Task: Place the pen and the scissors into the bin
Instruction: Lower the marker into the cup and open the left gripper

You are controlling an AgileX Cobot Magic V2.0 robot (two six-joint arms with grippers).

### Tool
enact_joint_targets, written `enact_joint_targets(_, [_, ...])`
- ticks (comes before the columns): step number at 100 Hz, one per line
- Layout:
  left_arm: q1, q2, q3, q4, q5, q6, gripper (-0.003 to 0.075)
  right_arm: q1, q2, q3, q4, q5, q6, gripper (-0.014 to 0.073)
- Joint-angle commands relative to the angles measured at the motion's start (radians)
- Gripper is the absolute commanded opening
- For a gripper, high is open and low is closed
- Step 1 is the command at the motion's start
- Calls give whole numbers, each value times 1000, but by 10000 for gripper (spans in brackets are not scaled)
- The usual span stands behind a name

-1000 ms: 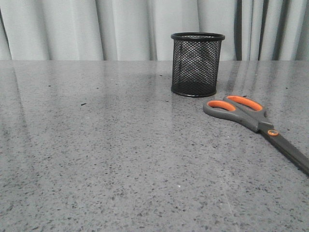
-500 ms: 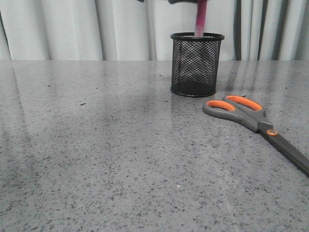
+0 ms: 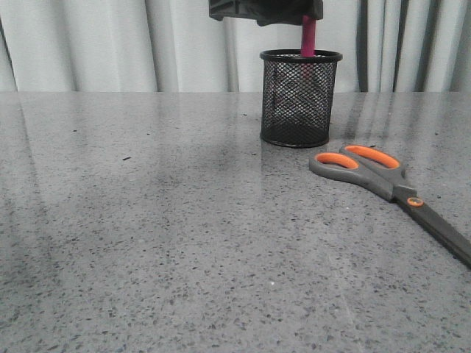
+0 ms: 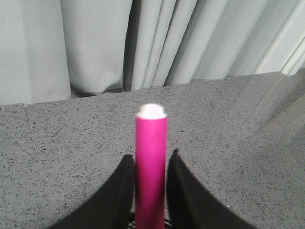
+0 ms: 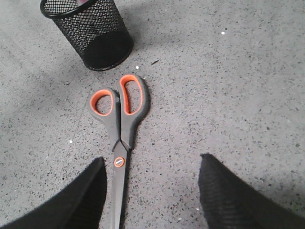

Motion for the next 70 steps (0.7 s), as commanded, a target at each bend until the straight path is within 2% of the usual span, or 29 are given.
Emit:
enact_joint_targets(1, [-8, -59, -31, 21, -62, -1, 398, 4, 9, -37, -23, -73, -13, 384])
enact_joint_targets(7, [-6, -73, -31, 39, -62, -1, 522, 4, 9, -37, -24, -75, -13, 384])
enact_joint_targets(14, [-6, -104, -31, 57, -55, -1, 567, 4, 9, -37, -30, -75, -13, 384])
enact_joint_targets(21, [-6, -155, -31, 66, -42, -1, 548, 4, 9, -48, -30, -61, -13, 384])
enact_joint_targets(27, [-6, -215, -31, 96, 3, -1, 497, 4, 9, -71, -30, -44, -46, 384])
enact_joint_targets(39, [-6, -374, -31, 208, 196, -1, 368, 18, 15, -150, 0, -42, -235, 384])
enact_joint_targets(43, [-8, -418, -31, 234, 268, -1, 351, 28, 25, -179, 13, -36, -290, 384])
enact_joint_targets(54, [-8, -550, -22, 247, 492, -5, 347, 77, 99, -288, 60, 58, -444, 384])
enact_joint_targets(70, [-8, -729, 59, 249, 649, -11, 347, 158, 308, -441, 45, 249, -459, 384])
